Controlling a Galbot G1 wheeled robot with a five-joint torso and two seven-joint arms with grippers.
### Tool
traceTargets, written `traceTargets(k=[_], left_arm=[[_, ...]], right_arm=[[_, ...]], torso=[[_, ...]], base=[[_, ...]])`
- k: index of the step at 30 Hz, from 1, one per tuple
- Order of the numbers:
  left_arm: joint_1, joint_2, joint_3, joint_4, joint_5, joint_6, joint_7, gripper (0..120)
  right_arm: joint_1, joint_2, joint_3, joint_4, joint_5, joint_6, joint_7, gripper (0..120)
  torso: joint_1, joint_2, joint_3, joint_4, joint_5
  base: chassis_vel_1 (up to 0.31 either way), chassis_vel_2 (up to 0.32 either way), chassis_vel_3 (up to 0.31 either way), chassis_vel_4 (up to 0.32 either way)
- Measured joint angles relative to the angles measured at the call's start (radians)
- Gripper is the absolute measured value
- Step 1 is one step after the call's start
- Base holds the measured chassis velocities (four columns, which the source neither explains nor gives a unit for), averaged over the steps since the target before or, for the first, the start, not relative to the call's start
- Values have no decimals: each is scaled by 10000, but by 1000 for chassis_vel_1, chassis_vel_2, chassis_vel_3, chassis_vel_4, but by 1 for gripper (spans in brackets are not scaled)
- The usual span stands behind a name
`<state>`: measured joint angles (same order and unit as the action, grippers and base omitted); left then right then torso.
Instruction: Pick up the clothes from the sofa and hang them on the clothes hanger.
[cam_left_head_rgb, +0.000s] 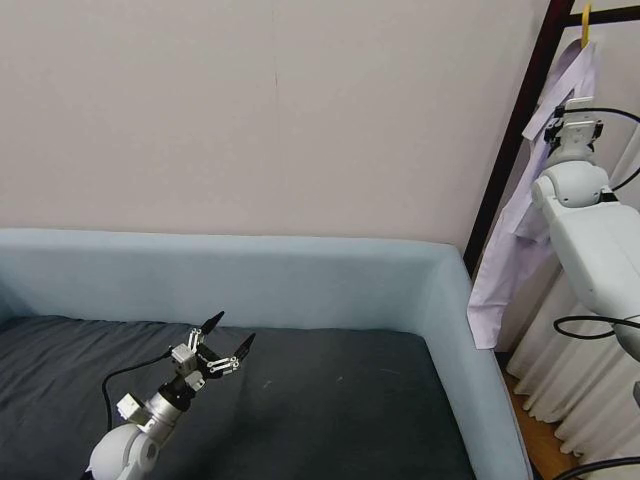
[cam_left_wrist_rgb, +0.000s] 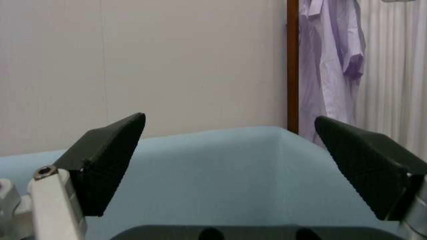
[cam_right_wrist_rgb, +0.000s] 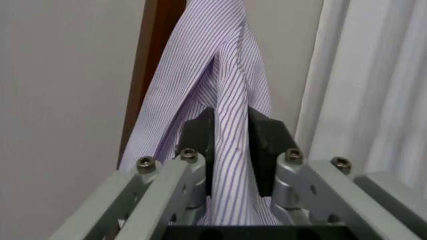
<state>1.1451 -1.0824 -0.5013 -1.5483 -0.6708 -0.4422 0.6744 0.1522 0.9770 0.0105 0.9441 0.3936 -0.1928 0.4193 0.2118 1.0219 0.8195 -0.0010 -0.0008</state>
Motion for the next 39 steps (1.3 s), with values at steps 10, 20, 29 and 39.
traceTargets(k=[10,20,29,39], left_arm=[[39,-87,-59,6,-26,-42,113,100],[606,-715,-486,-1685,-487,82,-1555,100],[1702,-1772,-624,-4346,750,1707,-5107,100],[3684,-4117,-364,-6389,4234,2434,-6709,100]], right_arm=[[-742,-457,-159,2707,1173,69,-53,58],[-2968,-1725,517,6064,3779,1776,-1921,94],[-8310,-2615,3229,9344,4370,2264,-2551,100],[-13056,-749,5391,11586,2362,1566,-2689,100]], torso=[[-1,0,0,-1,0],[0,0,-1,-1,2],[0,0,0,-3,7],[-2,1,-1,10,3]], base=[[0,0,0,0],[0,0,0,0],[0,0,0,0],[0,0,0,0]])
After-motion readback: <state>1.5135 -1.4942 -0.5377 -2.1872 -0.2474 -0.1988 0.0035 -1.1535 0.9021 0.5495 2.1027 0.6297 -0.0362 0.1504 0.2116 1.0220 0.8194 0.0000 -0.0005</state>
